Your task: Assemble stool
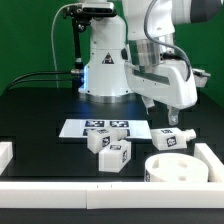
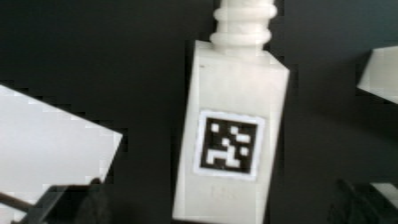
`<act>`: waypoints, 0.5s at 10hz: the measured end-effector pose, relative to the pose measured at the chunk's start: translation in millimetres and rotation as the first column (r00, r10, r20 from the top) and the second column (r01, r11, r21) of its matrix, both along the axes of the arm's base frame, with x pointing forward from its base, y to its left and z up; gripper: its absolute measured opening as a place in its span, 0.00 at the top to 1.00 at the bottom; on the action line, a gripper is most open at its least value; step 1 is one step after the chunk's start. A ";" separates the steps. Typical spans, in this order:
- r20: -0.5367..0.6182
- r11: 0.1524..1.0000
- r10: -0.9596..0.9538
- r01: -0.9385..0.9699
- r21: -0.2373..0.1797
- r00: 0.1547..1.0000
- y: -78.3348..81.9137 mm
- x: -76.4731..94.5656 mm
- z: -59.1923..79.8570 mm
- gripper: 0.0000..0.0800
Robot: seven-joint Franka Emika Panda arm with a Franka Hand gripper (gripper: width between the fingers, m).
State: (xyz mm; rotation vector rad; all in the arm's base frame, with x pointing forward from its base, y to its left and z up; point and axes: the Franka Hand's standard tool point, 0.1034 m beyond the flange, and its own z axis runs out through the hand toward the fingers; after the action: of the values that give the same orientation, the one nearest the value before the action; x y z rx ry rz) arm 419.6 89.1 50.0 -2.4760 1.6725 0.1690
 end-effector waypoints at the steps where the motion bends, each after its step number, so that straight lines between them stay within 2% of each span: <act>1: -0.017 1.000 0.004 -0.004 -0.002 1.000 2.2 -0.9 -10.1 0.19; 3: -0.039 1.000 -0.001 0.000 -0.025 0.999 10.5 -9.3 -32.2 0.19; 5: -0.056 1.000 0.003 -0.005 -0.028 0.998 18.3 -13.3 -40.3 0.19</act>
Offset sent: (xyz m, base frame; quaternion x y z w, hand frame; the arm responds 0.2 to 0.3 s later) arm -0.0008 0.0120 -0.0495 -0.0227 0.0317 0.0293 0.9988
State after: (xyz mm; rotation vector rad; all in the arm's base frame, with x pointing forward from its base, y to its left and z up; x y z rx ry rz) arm 406.4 107.4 9.7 -2.5179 1.7031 0.2181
